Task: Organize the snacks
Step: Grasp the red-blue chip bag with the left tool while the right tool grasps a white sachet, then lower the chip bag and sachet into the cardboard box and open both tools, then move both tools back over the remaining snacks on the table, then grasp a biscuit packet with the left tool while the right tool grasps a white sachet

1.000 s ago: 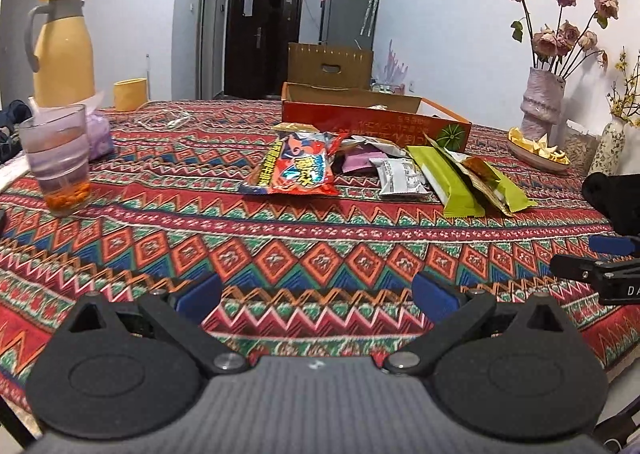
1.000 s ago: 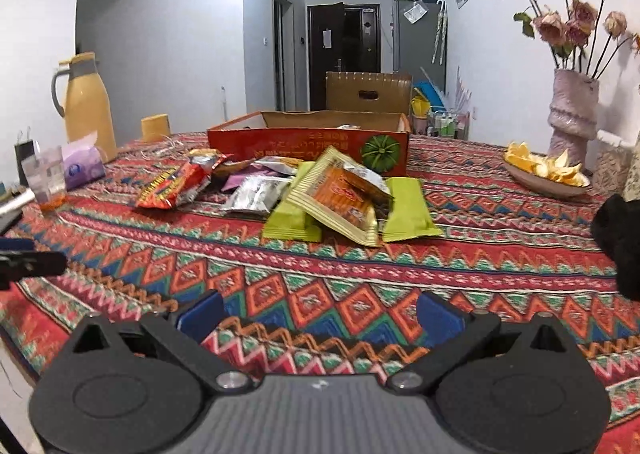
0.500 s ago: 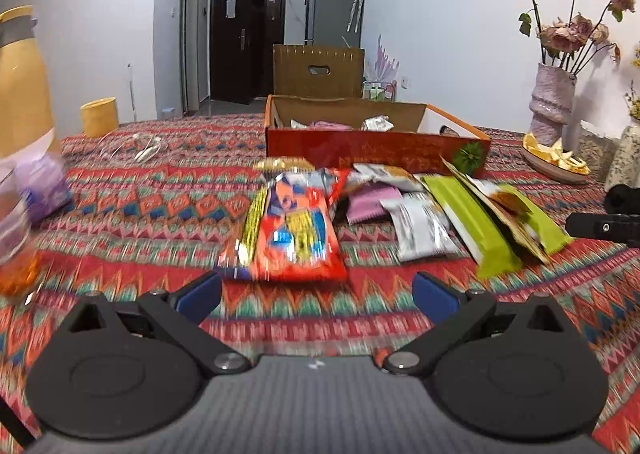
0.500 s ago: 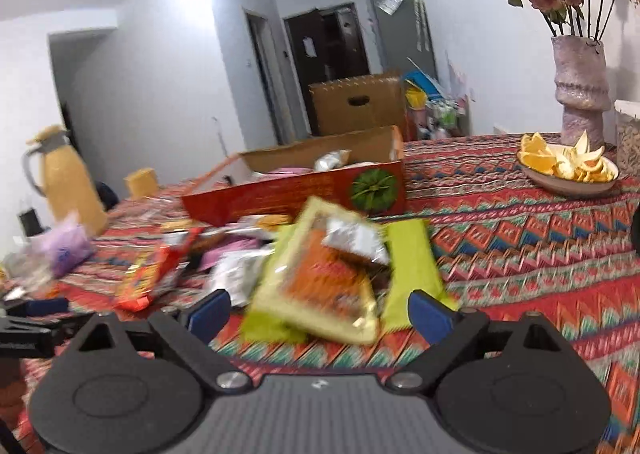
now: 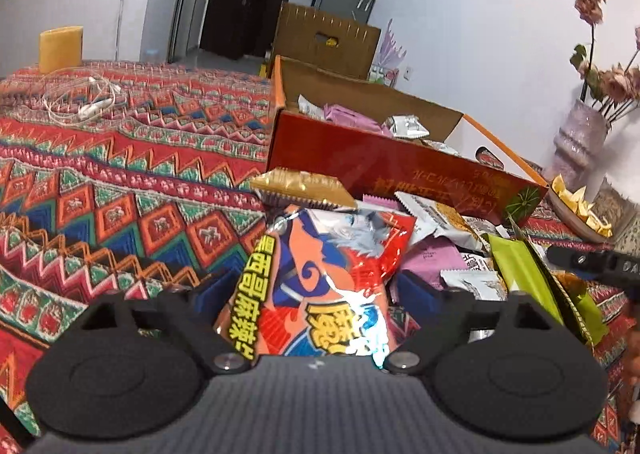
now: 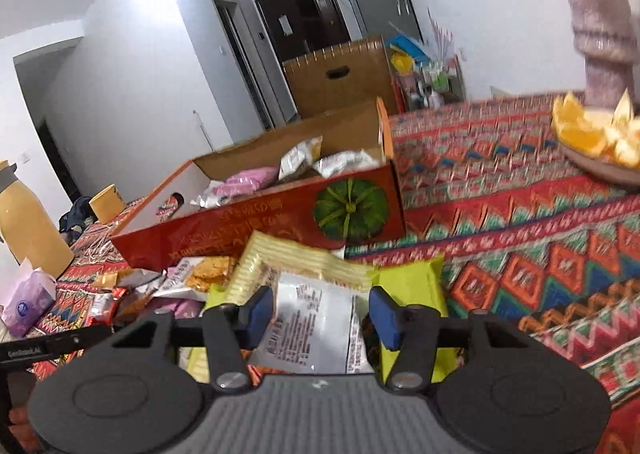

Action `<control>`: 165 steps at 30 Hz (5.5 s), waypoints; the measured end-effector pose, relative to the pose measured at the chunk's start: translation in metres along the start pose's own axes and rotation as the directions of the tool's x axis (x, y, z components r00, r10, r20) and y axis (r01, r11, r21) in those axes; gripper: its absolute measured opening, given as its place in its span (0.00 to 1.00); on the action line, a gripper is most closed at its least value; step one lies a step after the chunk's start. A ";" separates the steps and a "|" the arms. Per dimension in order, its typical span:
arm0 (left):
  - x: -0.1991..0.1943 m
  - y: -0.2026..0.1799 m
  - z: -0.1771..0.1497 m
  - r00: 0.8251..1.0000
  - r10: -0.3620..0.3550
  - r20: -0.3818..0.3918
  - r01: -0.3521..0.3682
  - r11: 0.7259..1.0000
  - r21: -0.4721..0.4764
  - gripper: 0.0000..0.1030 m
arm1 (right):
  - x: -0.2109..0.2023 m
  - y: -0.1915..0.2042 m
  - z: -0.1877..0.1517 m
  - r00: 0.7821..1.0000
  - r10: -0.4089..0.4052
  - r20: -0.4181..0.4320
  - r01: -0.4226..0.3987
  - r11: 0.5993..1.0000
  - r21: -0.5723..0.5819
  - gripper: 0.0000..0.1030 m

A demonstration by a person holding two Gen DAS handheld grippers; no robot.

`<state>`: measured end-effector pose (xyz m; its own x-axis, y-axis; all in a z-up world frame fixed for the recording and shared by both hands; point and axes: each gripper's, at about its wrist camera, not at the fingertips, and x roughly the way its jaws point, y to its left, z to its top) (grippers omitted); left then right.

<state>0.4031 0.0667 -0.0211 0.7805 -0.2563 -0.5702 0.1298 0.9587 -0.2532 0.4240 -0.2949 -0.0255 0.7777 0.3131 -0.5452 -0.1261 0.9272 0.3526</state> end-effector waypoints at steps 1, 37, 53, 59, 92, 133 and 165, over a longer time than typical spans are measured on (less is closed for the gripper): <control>0.000 -0.001 -0.001 1.000 -0.002 -0.001 0.002 1.000 0.011 0.83 | 0.004 -0.002 -0.002 1.000 0.009 -0.011 -0.009 1.000 0.014 0.52; -0.165 -0.088 -0.095 0.997 -0.046 -0.066 0.049 0.998 0.045 0.50 | -0.165 0.055 -0.119 0.999 -0.044 -0.015 0.040 0.982 -0.187 0.46; -0.151 -0.076 -0.015 0.998 -0.030 0.047 0.026 0.996 0.086 0.50 | -0.156 0.068 -0.063 0.996 0.009 0.085 0.017 0.955 -0.296 0.46; -0.096 -0.070 0.067 0.994 -0.021 0.104 0.009 0.993 0.116 0.50 | -0.115 0.070 0.012 0.989 0.076 0.123 -0.028 0.936 -0.350 0.46; 0.123 -0.038 0.167 0.995 0.091 -0.027 -0.085 0.983 0.160 0.76 | 0.189 0.020 0.186 0.986 -0.166 -0.028 0.146 0.926 -0.347 0.82; -0.277 -0.098 -0.041 0.948 -0.048 0.316 -0.013 0.982 0.188 1.00 | -0.264 0.078 -0.032 0.966 0.053 0.255 0.079 0.871 -0.484 1.00; -0.172 -0.031 -0.075 0.993 0.117 0.019 -0.118 0.990 0.079 1.00 | -0.171 0.104 -0.126 0.997 0.074 0.034 -0.054 0.915 -0.400 0.93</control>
<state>0.2192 0.0720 0.0258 0.8018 -0.1400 -0.5810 0.0844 0.9889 -0.1219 0.2006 -0.2263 0.0087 0.7870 0.3733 -0.4912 -0.4037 0.9136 0.0474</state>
